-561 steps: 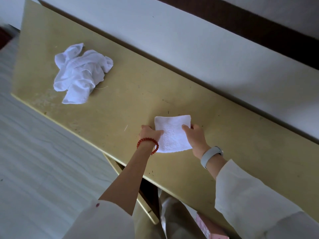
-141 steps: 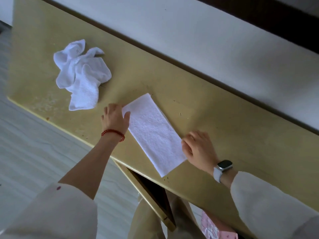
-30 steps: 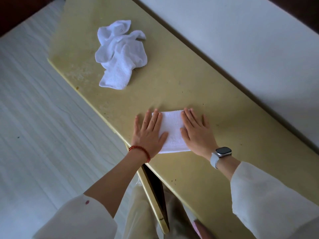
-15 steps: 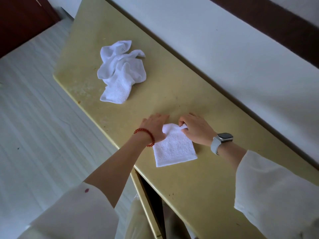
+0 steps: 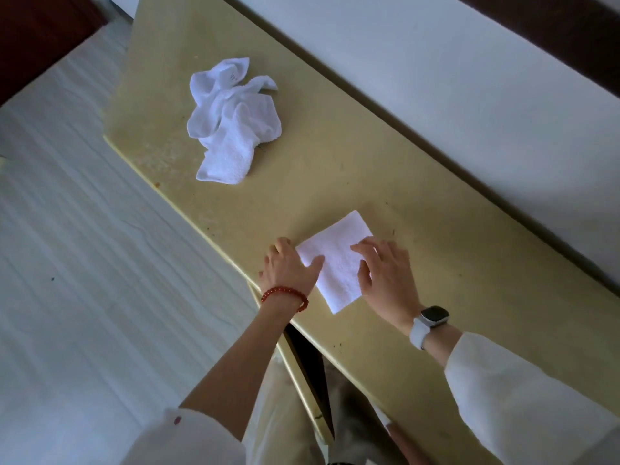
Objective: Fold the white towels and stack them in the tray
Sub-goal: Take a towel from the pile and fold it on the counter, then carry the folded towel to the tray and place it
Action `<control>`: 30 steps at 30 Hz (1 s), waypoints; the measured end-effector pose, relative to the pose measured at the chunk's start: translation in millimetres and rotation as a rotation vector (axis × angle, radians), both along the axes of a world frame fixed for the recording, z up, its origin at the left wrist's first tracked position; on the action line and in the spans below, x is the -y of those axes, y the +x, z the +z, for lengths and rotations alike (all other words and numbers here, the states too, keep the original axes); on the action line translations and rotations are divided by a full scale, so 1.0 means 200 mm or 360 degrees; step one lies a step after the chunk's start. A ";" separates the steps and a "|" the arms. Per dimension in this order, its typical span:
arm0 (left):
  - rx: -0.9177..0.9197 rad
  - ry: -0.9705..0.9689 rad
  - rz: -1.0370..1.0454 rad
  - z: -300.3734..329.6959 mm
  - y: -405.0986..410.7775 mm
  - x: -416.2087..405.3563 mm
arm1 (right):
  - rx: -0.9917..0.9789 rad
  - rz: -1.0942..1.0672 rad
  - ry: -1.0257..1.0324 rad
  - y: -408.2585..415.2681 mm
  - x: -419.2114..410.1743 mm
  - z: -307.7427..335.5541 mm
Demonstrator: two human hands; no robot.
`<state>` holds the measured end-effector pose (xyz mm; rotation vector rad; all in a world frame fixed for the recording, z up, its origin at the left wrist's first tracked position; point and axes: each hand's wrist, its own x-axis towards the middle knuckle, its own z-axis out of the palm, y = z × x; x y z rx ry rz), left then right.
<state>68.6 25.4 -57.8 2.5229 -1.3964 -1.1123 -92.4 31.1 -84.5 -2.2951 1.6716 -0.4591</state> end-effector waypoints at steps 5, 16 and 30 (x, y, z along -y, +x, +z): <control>0.0062 -0.0128 -0.0379 -0.04 0.04 0.15 | 0.0497 -0.0782 0.0542 0.03 -0.14 0.04; -0.0140 0.0290 -0.0178 -0.01 -0.09 0.05 | 0.1598 -0.1985 0.1499 0.08 -0.05 0.07; -0.1242 -0.0143 0.0163 0.19 0.14 -0.02 | 0.1056 -0.0678 0.0614 0.16 0.01 0.34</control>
